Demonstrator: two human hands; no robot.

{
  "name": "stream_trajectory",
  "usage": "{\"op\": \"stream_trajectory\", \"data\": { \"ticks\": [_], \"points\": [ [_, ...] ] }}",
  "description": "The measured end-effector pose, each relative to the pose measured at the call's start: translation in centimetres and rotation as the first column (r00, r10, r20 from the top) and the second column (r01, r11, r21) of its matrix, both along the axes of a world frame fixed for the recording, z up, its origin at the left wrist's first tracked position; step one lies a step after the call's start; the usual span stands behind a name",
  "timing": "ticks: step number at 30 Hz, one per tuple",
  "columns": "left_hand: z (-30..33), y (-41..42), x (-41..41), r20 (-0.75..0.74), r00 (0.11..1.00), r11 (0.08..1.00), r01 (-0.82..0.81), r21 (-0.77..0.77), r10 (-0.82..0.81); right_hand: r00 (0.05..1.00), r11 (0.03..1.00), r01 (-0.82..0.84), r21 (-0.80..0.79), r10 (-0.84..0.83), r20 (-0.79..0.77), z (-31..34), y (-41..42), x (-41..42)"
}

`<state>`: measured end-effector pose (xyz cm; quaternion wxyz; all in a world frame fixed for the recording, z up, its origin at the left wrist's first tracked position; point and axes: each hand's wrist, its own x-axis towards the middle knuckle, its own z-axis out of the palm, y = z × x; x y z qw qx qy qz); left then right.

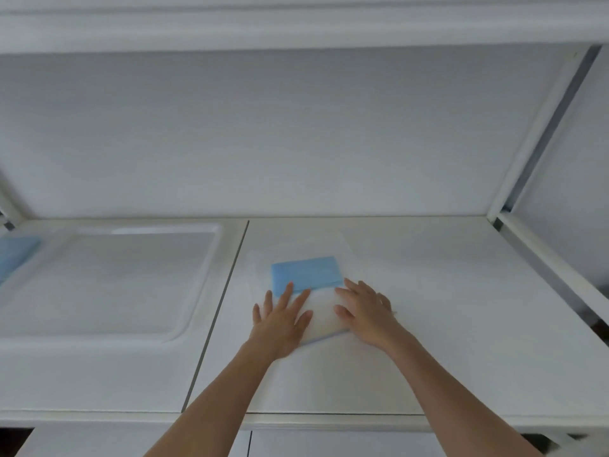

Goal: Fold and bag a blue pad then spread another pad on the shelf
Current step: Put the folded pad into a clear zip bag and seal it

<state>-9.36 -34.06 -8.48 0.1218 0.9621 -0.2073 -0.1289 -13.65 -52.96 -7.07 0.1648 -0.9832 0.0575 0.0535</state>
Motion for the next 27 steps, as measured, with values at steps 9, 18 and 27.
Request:
{"op": "stream_trajectory", "data": {
  "ticks": [9,18,27],
  "points": [
    [-2.1,1.9,1.7,0.018,0.995,0.986,0.095,0.141,-0.098,0.994,0.999,0.034,-0.007,-0.033,0.100,-3.2,-3.6,-2.5],
    [-0.5,-1.7,-0.1,0.189,0.950,0.967,0.229,0.113,-0.247,0.732,0.860,0.299,0.414,-0.485,0.478,-4.9,-5.3,-4.0],
    [-1.1,-6.8,-3.5,0.076,0.893,0.896,0.442,0.029,-0.443,0.774,0.834,0.293,0.468,-0.494,0.396,-5.0,-5.5,-3.9]
  ]
}}
